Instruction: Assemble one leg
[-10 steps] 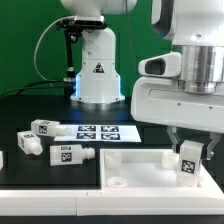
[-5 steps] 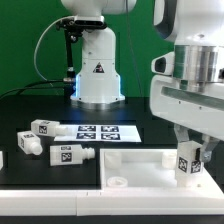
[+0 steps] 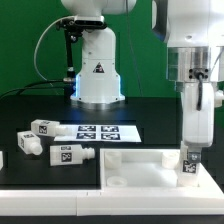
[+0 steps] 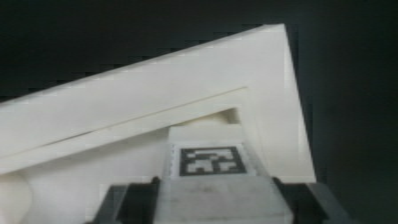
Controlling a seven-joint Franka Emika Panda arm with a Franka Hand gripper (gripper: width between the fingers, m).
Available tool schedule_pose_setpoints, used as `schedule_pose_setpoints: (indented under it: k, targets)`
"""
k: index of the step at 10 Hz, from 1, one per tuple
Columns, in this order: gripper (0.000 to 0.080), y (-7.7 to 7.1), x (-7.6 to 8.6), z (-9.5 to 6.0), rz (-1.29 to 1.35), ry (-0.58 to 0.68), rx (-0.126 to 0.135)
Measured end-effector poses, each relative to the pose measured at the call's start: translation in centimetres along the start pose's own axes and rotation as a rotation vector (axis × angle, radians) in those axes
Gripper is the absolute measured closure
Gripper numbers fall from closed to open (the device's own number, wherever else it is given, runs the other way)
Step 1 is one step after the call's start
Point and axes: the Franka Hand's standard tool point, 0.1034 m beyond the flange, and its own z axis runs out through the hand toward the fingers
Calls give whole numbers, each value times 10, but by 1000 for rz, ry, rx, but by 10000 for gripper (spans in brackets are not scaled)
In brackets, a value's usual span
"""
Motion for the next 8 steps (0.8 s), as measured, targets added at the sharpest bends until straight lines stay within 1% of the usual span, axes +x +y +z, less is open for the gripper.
schedule_pose_setpoints:
  k: [1,2,3,4,5,6,7,8]
  targets:
    - [514,0,1,0,-12,1,0]
    - [456,0,0,0,-20,1,0]
    - [456,-1,-1,-2,-50,-2,1]
    - [251,-3,-5,-17,-124,-17,12]
    - [181,-5,-7,-37,-164,-37,30]
    - [181,-5,-7,-48,-185,-46,38]
    - [156,-3,-6,-44,-187,-42,33]
    - [151,-3,-6,-42,-188,-41,31]
